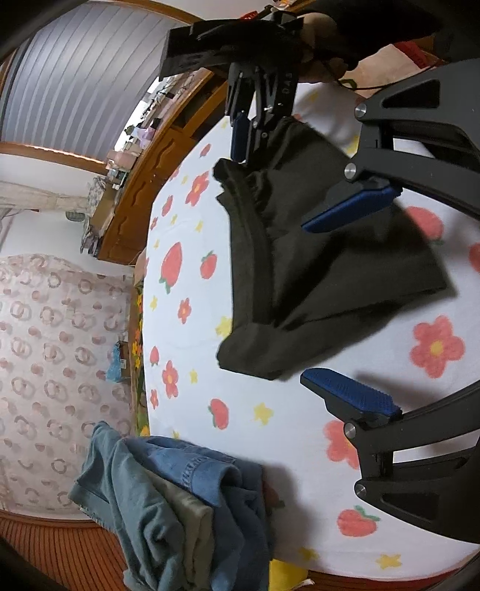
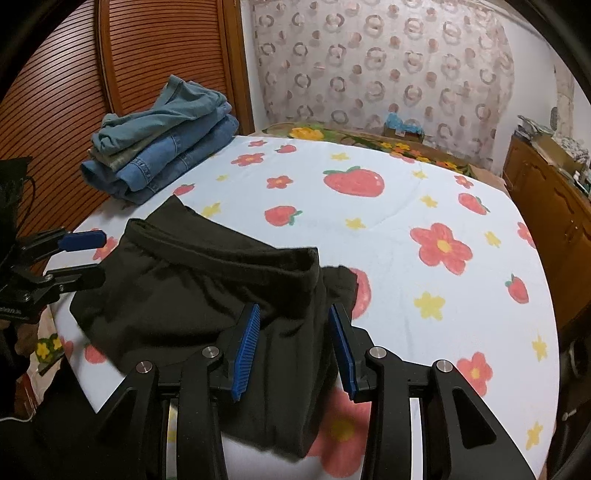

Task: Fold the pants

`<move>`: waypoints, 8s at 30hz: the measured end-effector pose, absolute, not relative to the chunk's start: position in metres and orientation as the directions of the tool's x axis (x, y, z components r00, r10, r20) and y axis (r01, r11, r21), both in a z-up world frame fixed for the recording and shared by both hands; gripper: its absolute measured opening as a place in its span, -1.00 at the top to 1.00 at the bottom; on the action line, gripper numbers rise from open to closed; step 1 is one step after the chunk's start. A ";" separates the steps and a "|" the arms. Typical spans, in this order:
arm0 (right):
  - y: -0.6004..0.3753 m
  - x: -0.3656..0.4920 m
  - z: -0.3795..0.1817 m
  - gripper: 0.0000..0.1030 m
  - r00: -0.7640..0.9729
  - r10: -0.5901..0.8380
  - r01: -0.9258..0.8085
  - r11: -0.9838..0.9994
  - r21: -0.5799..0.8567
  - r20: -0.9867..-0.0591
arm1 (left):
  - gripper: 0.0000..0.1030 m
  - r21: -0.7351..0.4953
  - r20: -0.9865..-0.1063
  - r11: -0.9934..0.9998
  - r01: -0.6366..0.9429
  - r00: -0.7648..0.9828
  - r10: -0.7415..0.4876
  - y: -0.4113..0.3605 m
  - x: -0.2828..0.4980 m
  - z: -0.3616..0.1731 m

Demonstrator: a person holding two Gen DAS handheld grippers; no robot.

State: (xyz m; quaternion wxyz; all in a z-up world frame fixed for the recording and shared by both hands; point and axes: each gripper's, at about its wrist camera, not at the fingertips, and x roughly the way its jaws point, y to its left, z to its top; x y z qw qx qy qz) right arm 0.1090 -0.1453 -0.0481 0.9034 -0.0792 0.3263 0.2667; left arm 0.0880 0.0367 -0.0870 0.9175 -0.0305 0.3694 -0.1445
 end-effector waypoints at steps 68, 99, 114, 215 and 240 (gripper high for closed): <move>-0.130 0.125 -0.029 0.53 0.650 0.420 -0.522 0.853 0.030 -0.634 | 0.34 -0.094 -0.670 0.971 0.220 0.707 -0.225 0.035 0.123 -0.082; -0.144 0.139 -0.049 0.09 0.598 0.371 -0.466 0.882 0.069 -0.711 | -0.53 -0.146 -0.707 0.968 0.202 0.664 -0.245 0.045 0.140 -0.097; -0.131 0.151 -0.056 0.10 0.582 0.393 -0.494 0.866 0.074 -0.712 | -0.21 -0.131 -0.736 0.970 0.206 0.636 -0.234 0.043 0.150 -0.110; -0.150 0.031 0.041 0.77 0.794 0.508 -0.552 0.832 -0.048 -0.333 | 0.65 -0.090 -0.360 0.950 0.300 0.879 -0.312 0.039 0.061 0.031; -0.121 0.131 0.060 0.77 0.746 0.546 -0.618 0.781 -0.089 -0.380 | 0.65 -0.108 -0.383 0.973 0.203 0.895 -0.229 0.086 0.118 0.036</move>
